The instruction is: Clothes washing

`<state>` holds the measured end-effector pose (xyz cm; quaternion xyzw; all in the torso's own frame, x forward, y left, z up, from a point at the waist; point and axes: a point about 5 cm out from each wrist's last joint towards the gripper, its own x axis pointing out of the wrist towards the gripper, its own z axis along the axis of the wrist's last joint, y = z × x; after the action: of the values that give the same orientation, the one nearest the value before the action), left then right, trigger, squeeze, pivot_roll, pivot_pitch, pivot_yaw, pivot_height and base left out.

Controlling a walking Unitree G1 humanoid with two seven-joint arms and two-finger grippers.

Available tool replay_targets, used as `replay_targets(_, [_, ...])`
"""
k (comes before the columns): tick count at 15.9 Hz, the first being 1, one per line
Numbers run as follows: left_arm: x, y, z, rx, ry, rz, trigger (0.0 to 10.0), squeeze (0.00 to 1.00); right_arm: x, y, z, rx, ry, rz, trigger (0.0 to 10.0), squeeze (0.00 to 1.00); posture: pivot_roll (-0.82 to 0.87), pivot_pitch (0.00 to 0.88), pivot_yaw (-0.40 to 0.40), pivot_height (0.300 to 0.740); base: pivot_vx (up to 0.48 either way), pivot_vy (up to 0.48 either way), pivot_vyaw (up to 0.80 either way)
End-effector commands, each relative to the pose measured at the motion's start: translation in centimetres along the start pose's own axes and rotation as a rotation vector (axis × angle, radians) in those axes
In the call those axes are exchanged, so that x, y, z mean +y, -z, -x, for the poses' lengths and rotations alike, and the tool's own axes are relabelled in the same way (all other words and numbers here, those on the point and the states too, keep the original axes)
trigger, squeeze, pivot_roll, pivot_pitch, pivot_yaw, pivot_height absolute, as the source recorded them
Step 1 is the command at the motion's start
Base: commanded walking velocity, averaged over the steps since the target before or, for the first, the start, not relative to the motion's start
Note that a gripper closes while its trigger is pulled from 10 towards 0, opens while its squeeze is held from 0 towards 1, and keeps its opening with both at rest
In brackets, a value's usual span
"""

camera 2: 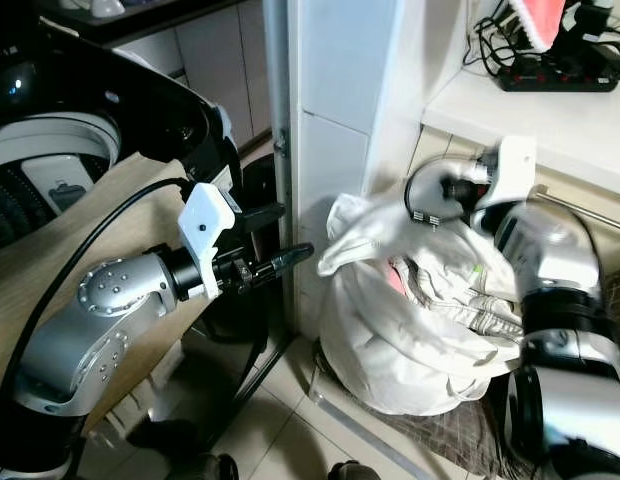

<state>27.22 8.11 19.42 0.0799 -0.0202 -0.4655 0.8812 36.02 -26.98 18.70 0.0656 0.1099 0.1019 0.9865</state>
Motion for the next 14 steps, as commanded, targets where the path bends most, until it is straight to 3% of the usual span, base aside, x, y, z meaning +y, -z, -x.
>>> replay_targets(1, [0.3,-0.9,-0.3,-0.041,-0.016,-0.031,10.0,0.0,0.9,-1.8,1.0,-0.039,-0.086,-0.035,0.0,0.0,-0.06,0.047,0.017,0.74,0.0,0.0,0.0])
replay_targets(3, [0.4,-2.7,-1.4,-0.159,-0.055,-0.036,10.0,0.0,3.3,-4.5,3.3,-0.108,-0.277,-0.071,0.0,0.0,-0.07,0.044,0.016,0.74,0.0,0.0,0.0])
replay_targets(5, [0.6,-4.2,-2.1,-0.26,-0.077,0.003,10.0,0.0,5.4,-5.6,5.1,-0.134,-0.424,-0.06,0.0,0.0,-0.08,0.041,0.015,0.74,0.0,0.0,0.0])
replay_targets(6, [0.4,-4.8,-2.5,-0.297,-0.057,0.047,10.0,1.0,6.4,-5.9,5.8,-0.146,-0.482,-0.055,0.0,0.0,-0.08,0.039,0.013,0.74,0.0,0.0,0.0])
replay_targets(10, [-0.8,-4.1,-3.8,-0.28,-0.001,0.079,10.0,1.0,9.3,-7.6,7.6,-0.225,-0.663,-0.126,0.0,0.0,-0.08,0.04,0.011,0.74,0.0,0.0,0.0])
replay_targets(13, [-1.1,-3.8,-4.4,-0.268,0.002,0.091,10.0,1.0,10.3,-7.7,8.1,-0.224,-0.715,-0.129,0.0,0.0,-0.08,0.041,0.006,0.74,0.0,0.0,0.0])
replay_targets(14, [-1.5,-3.8,-4.7,-0.27,0.018,0.096,10.0,0.53,10.8,-7.7,8.3,-0.221,-0.732,-0.128,0.0,0.0,-0.08,0.041,0.006,0.74,0.0,0.0,0.0])
